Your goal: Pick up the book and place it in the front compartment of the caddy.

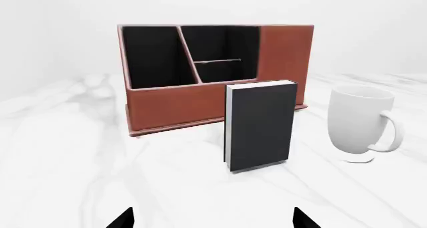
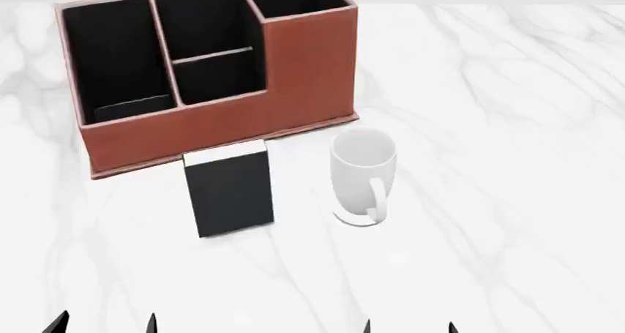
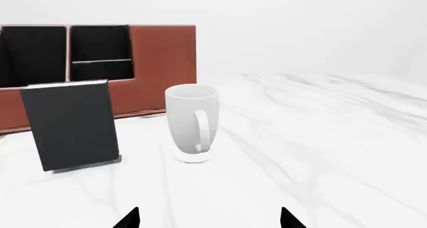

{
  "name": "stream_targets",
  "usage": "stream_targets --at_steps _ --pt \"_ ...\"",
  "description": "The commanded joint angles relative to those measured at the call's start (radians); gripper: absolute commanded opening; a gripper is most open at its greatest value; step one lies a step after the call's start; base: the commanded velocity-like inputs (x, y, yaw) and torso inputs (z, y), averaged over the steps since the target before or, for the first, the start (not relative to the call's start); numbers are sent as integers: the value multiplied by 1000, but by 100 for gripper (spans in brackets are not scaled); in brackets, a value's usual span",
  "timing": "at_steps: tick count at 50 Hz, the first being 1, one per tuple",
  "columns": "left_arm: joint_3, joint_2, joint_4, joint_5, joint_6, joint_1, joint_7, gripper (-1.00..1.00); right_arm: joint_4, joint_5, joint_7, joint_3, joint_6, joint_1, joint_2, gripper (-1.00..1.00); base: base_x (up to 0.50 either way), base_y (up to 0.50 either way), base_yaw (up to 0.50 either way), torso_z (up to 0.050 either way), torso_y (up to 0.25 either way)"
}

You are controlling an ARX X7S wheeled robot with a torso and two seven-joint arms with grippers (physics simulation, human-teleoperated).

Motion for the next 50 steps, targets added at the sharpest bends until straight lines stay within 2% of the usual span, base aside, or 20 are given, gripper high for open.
stream_targets --at_steps 1,18,19,20,23,25,28,30,35,44,50 --pt "17 -16 3 -18 -3 0 -18 100 6 10 21 -23 2 4 16 100 0 0 0 0 0" --pt "63 -55 5 -57 -11 -2 -68 100 11 48 71 -72 47 21 57 100 0 0 0 0 0" --pt "60 -1 -150 -22 100 -45 -150 100 150 9 54 -115 -53 128 1 100 0 0 0 0 0" --pt "76 -65 -9 -68 0 -7 -81 100 33 38 63 -66 38 29 49 100 0 0 0 0 0" --pt "105 -73 -5 -5 -32 -9 -115 100 -2 35 67 -79 37 15 58 100 0 0 0 0 0" --pt "108 -78 -2 -33 -47 -15 -91 100 -20 38 77 -77 53 16 61 100 0 0 0 0 0" --pt "92 -89 113 -52 -123 -14 -102 100 -103 49 106 -54 53 3 66 100 44 0 0 0 0" --pt "78 -96 232 -97 -250 -23 -96 100 -195 78 106 -41 133 -1 77 100 328 0 0 0 0" --pt "87 -122 458 -106 -371 -14 -108 100 -409 109 131 -10 270 -22 103 100 500 0 0 0 0" --pt "72 -147 593 -139 -431 -13 -111 100 -612 177 150 24 428 -2 135 100 500 0 0 0 0" --pt "85 -164 644 -145 -432 6 -105 100 -630 208 150 56 419 -10 145 100 500 0 0 0 0"
